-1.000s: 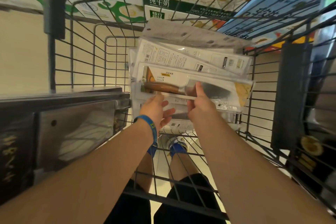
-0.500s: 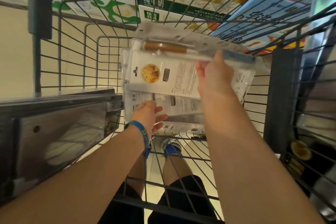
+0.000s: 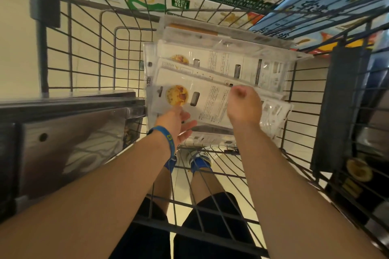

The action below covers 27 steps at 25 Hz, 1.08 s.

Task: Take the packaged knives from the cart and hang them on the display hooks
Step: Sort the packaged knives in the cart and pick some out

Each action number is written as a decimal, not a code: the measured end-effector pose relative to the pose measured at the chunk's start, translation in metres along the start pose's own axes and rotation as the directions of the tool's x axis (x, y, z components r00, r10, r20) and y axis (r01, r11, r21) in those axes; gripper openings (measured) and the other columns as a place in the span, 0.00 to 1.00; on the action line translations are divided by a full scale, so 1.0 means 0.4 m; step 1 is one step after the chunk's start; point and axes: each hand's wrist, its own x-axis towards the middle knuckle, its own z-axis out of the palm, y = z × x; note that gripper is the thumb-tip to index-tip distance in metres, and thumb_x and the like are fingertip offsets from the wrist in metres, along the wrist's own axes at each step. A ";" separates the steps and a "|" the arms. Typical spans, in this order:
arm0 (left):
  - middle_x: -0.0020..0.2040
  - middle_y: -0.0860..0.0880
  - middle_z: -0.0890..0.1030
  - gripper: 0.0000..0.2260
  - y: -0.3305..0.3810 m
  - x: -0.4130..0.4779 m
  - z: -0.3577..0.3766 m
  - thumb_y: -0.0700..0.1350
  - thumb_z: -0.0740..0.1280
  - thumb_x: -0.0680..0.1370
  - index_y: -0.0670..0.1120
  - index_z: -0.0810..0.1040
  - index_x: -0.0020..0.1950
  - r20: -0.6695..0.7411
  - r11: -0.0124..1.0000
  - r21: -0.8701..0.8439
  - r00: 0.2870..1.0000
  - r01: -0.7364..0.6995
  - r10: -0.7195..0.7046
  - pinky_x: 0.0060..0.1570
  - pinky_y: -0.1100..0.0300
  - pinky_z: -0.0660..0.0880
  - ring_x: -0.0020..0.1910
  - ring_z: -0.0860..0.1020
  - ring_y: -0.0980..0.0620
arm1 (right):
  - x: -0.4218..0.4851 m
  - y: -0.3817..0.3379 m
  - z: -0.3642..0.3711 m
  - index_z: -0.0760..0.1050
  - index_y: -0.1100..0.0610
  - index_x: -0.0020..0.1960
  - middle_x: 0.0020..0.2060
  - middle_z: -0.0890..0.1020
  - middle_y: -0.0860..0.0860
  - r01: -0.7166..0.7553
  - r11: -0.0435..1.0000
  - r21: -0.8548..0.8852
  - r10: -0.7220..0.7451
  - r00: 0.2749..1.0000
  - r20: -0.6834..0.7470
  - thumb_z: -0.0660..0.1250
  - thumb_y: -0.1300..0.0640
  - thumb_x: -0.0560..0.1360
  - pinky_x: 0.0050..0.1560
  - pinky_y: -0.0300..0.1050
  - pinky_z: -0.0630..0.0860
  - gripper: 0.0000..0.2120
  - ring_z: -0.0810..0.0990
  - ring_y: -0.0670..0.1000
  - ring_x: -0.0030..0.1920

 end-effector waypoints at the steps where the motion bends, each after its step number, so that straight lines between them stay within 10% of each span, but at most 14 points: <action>1: 0.56 0.48 0.82 0.09 -0.001 0.000 0.000 0.47 0.61 0.83 0.45 0.77 0.47 -0.017 1.000 0.010 1.000 0.007 -0.007 0.45 0.57 0.78 0.42 0.83 0.53 | -0.017 0.021 0.012 0.75 0.52 0.63 0.55 0.76 0.47 0.116 0.972 -0.203 -0.114 0.993 0.024 0.70 0.50 0.78 0.47 0.44 0.72 0.15 0.74 0.48 0.53; 4: 0.50 0.48 0.84 0.08 -0.002 0.000 0.003 0.44 0.61 0.82 0.44 0.77 0.46 -0.052 0.999 -0.002 0.998 0.036 -0.036 0.39 0.59 0.78 0.37 0.83 0.54 | -0.043 0.041 0.055 0.54 0.48 0.79 0.78 0.56 0.56 0.233 0.832 -0.503 -0.161 0.970 0.182 0.83 0.44 0.65 0.68 0.58 0.69 0.53 0.54 0.59 0.78; 7: 0.39 0.49 0.84 0.07 0.000 0.006 0.010 0.43 0.61 0.80 0.43 0.76 0.45 -0.074 0.999 0.001 0.996 0.050 -0.050 0.30 0.61 0.79 0.30 0.82 0.54 | -0.050 0.057 0.097 0.30 0.49 0.81 0.80 0.31 0.61 0.283 0.701 -0.654 -0.107 0.949 0.297 0.83 0.47 0.67 0.74 0.65 0.65 0.68 0.35 0.66 0.80; 14: 0.50 0.45 0.79 0.09 -0.010 0.027 -0.002 0.37 0.56 0.83 0.46 0.71 0.46 -0.089 0.999 0.026 0.995 0.047 -0.044 0.37 0.61 0.74 0.63 0.78 0.45 | -0.067 0.073 0.085 0.37 0.54 0.83 0.81 0.39 0.63 0.361 0.611 -0.705 -0.205 0.932 0.299 0.72 0.59 0.75 0.73 0.64 0.68 0.52 0.43 0.70 0.80; 17: 0.50 0.47 0.80 0.15 -0.015 -0.017 0.028 0.34 0.52 0.83 0.49 0.72 0.45 -0.042 0.997 -0.066 0.998 -0.047 0.045 0.36 0.61 0.73 0.48 0.82 0.49 | -0.110 0.033 0.036 0.62 0.55 0.78 0.76 0.67 0.60 0.406 0.608 -0.682 -0.344 0.909 0.234 0.64 0.60 0.79 0.65 0.57 0.72 0.28 0.68 0.62 0.72; 20: 0.48 0.47 0.81 0.10 -0.010 -0.091 0.039 0.40 0.55 0.84 0.46 0.76 0.52 -0.059 0.988 -0.123 0.995 -0.090 0.083 0.33 0.61 0.76 0.39 0.80 0.52 | -0.152 -0.069 -0.060 0.79 0.49 0.62 0.42 0.82 0.47 0.386 0.720 -0.576 -0.429 0.901 0.068 0.61 0.59 0.82 0.43 0.44 0.70 0.13 0.74 0.50 0.38; 27: 0.68 0.57 0.75 0.32 0.035 -0.279 -0.029 0.72 0.58 0.74 0.55 0.72 0.71 0.163 0.922 -0.008 0.909 -0.388 0.384 0.63 0.55 0.66 0.67 0.71 0.56 | -0.278 -0.263 -0.268 0.77 0.48 0.38 0.32 0.80 0.39 0.367 0.903 0.224 -0.395 0.914 0.094 0.59 0.72 0.72 0.33 0.33 0.72 0.19 0.79 0.38 0.37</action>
